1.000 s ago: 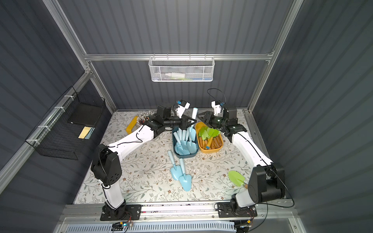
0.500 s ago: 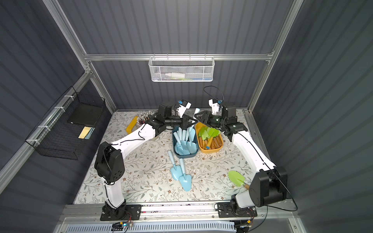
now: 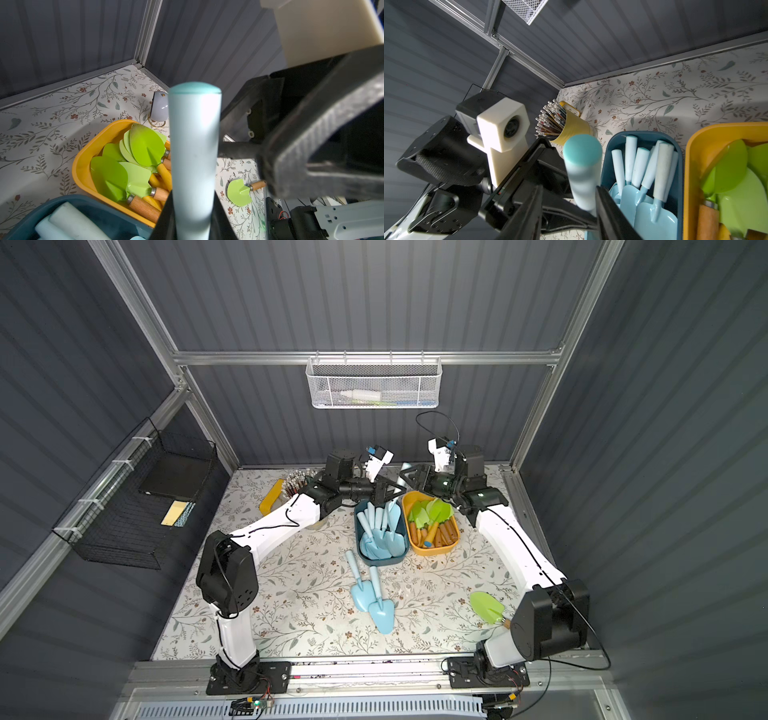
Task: Sort the small shovels by color and place them into the storage box
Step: Pick up the shovel from the center of the board.
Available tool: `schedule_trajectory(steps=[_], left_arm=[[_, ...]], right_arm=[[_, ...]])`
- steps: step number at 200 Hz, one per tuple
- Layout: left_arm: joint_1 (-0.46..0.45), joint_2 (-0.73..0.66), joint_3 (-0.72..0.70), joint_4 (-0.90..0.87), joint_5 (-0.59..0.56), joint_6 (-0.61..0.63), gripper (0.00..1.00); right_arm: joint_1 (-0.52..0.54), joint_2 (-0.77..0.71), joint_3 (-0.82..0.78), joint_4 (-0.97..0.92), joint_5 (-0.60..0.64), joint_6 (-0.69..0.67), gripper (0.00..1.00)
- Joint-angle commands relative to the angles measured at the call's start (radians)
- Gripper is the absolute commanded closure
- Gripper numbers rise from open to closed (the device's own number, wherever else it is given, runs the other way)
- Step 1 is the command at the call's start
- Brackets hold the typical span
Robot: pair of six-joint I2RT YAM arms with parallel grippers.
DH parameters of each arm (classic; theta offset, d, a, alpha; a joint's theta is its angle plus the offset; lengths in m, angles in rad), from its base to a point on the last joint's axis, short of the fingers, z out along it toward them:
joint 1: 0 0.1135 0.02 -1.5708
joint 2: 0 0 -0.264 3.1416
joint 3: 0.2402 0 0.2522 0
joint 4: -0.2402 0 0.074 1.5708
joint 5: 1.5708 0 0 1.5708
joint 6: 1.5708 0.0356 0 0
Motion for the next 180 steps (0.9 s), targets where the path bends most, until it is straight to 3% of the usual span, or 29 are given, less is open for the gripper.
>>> schedule_trajectory(steps=[1, 56, 68, 90, 100, 109, 119, 131, 137, 151, 167, 180], left_arm=[[-0.005, -0.02, 0.033, 0.001, 0.017, 0.005, 1.0], [-0.005, -0.017, 0.027, 0.013, 0.058, 0.002, 1.0], [-0.005, -0.02, 0.023, 0.014, 0.048, 0.0, 1.0], [-0.004, -0.024, 0.032, 0.017, -0.06, -0.038, 1.0], [0.0, -0.027, 0.032, 0.018, -0.112, -0.063, 0.88], [0.005, -0.032, 0.032, 0.018, -0.171, -0.083, 0.64], [0.01, -0.045, 0.032, 0.022, -0.221, -0.097, 0.52], [0.012, -0.07, 0.018, 0.038, -0.327, -0.131, 0.28], [0.012, -0.087, 0.014, 0.037, -0.391, -0.144, 0.21], [0.012, -0.133, -0.011, 0.039, -0.645, -0.186, 0.1], [0.013, -0.166, -0.017, -0.026, -0.892, -0.244, 0.09], [0.013, -0.177, -0.01, -0.09, -1.009, -0.272, 0.09]], right_arm=[[0.004, 0.014, 0.023, -0.016, 0.026, -0.041, 0.54], [0.05, 0.077, 0.03, 0.034, -0.021, -0.012, 0.61], [0.061, 0.088, 0.039, 0.021, -0.033, -0.009, 0.69], [0.075, 0.094, 0.05, -0.011, 0.028, -0.014, 0.92], [0.08, 0.099, 0.062, -0.04, 0.074, -0.024, 0.97], [0.087, 0.107, 0.082, -0.071, 0.128, -0.034, 0.98], [0.097, 0.121, 0.108, -0.111, 0.188, -0.047, 0.99], [0.112, 0.148, 0.15, -0.168, 0.279, -0.051, 1.0], [0.119, 0.165, 0.177, -0.202, 0.328, -0.048, 1.0], [0.135, 0.217, 0.247, -0.289, 0.45, -0.047, 1.0], [0.154, 0.275, 0.32, -0.374, 0.538, -0.05, 1.0], [0.164, 0.323, 0.365, -0.424, 0.569, -0.046, 1.0]])
